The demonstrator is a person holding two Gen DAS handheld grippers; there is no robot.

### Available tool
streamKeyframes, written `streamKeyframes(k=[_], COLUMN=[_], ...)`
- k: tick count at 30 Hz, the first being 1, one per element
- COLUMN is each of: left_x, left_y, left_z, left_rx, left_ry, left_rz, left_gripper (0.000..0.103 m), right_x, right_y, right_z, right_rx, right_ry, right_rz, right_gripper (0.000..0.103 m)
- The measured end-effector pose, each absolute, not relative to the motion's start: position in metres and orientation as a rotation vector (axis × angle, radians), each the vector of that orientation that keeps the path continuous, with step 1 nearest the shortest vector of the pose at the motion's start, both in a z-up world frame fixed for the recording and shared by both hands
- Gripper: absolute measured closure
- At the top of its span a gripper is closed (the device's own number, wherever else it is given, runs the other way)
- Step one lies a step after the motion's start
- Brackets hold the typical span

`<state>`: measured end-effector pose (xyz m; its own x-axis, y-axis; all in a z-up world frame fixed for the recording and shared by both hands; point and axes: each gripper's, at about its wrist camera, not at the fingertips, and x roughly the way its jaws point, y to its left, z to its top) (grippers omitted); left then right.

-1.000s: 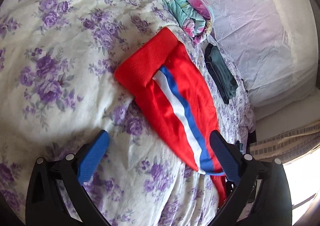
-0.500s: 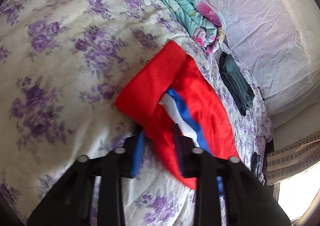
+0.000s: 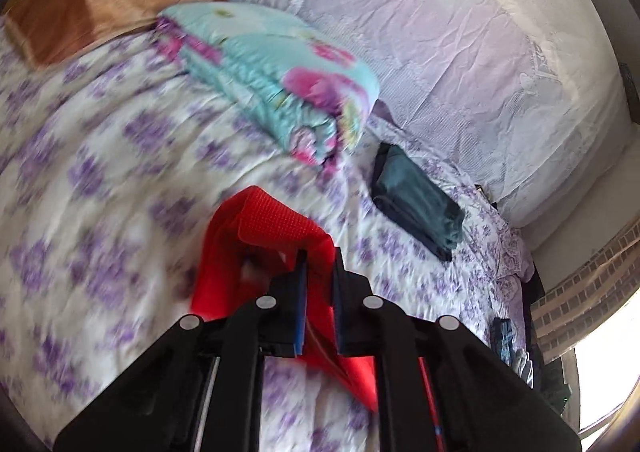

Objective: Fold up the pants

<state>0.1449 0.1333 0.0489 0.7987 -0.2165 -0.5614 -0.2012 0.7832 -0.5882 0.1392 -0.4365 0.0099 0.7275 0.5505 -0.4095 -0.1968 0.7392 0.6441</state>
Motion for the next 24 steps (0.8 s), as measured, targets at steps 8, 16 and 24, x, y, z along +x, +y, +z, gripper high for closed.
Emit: streamKeyframes(k=[8, 16, 24], left_x=[0.216, 0.204, 0.188], left_y=[0.112, 0.108, 0.122], left_z=[0.05, 0.041, 0.036], left_rx=[-0.684, -0.671, -0.686], left_ry=[0.647, 0.602, 0.593], left_rz=[-0.019, -0.065, -0.074], left_gripper=[0.093, 0.093, 0.093], right_x=[0.146, 0.087, 0.126], right_y=[-0.432, -0.447, -0.426], right_z=[-0.004, -0.038, -0.08], right_rx=[0.71, 0.88, 0.985], right_ry=[0.741, 0.867, 0.982], right_rz=[0.488, 0.406, 0.41], right_gripper=[0.067, 0.051, 0.06])
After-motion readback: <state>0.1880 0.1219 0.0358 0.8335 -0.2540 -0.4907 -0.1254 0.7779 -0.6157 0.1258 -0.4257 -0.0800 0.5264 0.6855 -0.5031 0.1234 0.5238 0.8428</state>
